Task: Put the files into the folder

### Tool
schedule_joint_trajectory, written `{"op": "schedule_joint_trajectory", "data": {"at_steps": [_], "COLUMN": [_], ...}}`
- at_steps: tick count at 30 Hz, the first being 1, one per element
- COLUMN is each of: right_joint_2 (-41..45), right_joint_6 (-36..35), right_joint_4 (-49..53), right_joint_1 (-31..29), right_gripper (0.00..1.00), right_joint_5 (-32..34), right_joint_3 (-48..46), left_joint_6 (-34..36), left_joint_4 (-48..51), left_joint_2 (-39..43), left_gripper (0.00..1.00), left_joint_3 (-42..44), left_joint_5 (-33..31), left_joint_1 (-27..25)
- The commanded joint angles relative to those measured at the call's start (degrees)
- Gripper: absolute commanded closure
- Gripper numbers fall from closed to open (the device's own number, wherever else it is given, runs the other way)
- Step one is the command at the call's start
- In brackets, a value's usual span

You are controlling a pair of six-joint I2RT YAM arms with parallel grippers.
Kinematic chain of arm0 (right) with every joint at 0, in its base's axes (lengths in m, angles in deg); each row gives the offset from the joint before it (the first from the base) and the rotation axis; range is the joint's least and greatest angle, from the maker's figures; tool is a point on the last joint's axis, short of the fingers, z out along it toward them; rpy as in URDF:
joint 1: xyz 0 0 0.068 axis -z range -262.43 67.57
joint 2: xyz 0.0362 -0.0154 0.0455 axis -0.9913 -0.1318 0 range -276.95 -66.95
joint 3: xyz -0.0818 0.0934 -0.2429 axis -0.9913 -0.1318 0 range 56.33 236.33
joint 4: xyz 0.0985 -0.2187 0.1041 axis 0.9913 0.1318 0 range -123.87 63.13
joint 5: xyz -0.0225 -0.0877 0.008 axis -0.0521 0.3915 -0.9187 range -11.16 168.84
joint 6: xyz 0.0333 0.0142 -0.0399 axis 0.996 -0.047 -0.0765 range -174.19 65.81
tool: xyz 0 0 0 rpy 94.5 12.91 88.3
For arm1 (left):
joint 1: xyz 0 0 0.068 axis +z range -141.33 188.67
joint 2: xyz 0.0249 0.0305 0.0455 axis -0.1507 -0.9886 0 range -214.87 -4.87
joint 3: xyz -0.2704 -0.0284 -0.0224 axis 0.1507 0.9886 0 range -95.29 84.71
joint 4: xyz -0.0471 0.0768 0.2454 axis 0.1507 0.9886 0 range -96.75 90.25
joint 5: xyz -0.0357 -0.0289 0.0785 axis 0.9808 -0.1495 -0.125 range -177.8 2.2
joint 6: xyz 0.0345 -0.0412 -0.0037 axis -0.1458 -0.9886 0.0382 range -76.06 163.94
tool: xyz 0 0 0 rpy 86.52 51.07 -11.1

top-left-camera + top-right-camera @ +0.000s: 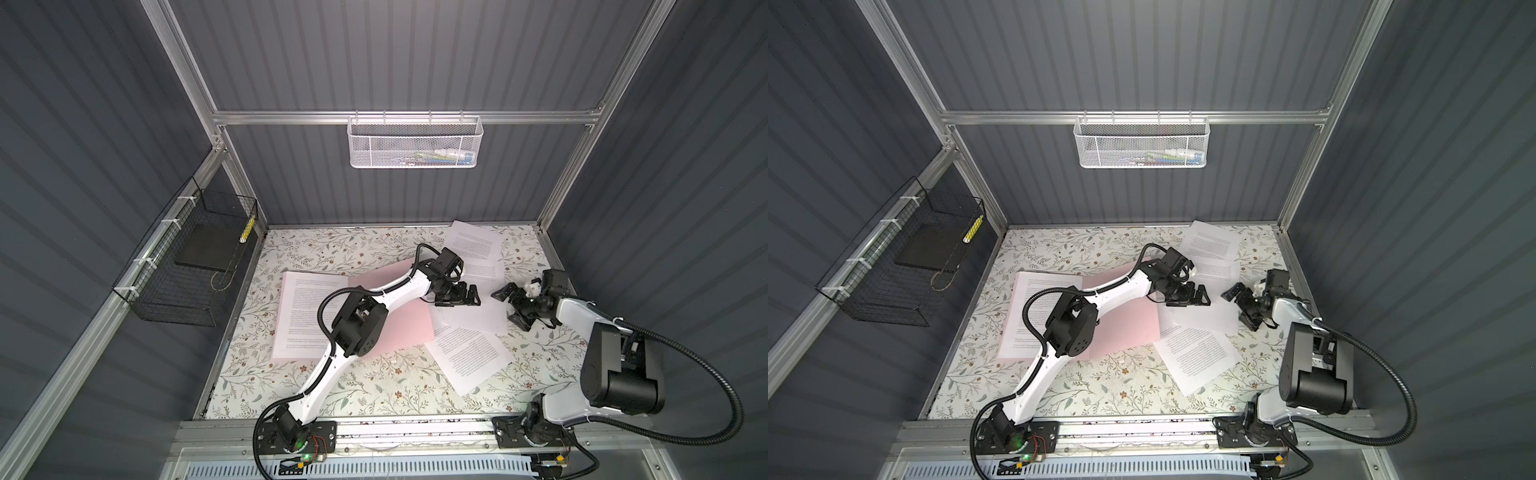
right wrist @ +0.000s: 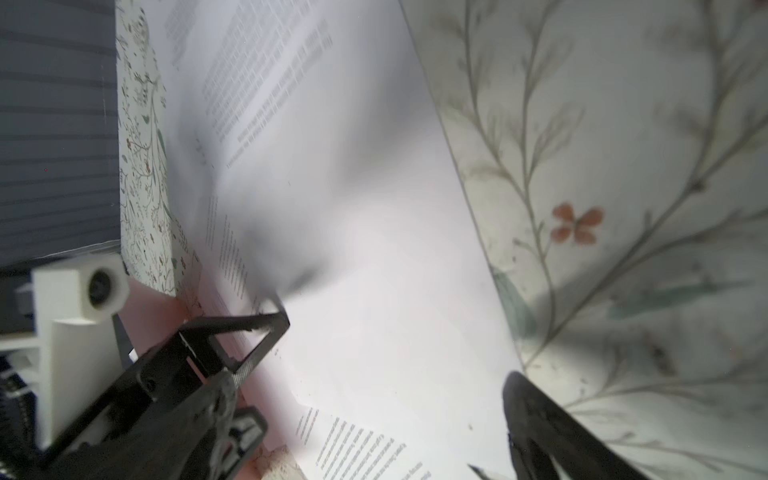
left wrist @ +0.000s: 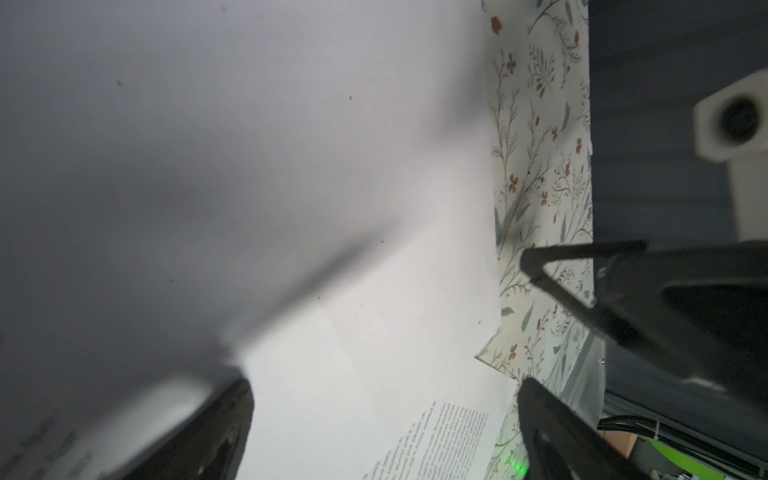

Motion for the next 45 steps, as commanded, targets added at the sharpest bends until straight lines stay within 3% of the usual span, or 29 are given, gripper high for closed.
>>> {"op": "schedule_joint_trajectory", "data": {"at_steps": [1,13,18,24,31,34,39,45], "right_joint_2": [-6.53,-32.87,-38.58,-42.67,-37.77,-32.93,-22.74,-17.42], "right_joint_6": [-4.79,-12.22,-14.36,-15.02,-13.73,-10.31,-5.07,3.06], "right_joint_4": [4.32,21.01,27.45,30.62,26.39,19.73,7.7,-9.45], "right_joint_1": [0.15,-3.03,-5.41,-6.95,-7.29,-6.77,-5.96,-5.92], "right_gripper": [0.01,0.01,0.01,0.04,0.01,0.01,0.01,0.01], "right_joint_5": [5.07,7.5,8.14,5.55,-1.51,-8.91,-15.06,-25.52], "right_joint_3": [11.2,42.35,50.41,52.3,43.85,35.56,21.87,10.13], "left_joint_6": [7.08,8.7,9.27,9.68,10.04,10.02,10.3,10.43], "left_joint_4": [12.02,13.25,13.52,13.52,13.26,13.08,13.0,12.82], "left_joint_2": [-2.55,-3.97,-3.91,-4.07,-4.75,-5.18,-5.56,-5.27], "left_gripper": [0.0,0.0,0.0,0.0,0.0,0.0,0.0,0.01], "left_joint_3": [-0.74,-2.5,-2.93,-3.39,-3.47,-3.56,-3.17,-2.46], "left_joint_5": [-3.05,-1.14,-0.6,-0.02,0.45,0.85,1.11,1.41], "left_joint_1": [-0.13,-0.21,-0.14,-0.14,-0.08,0.01,0.36,0.82]}}
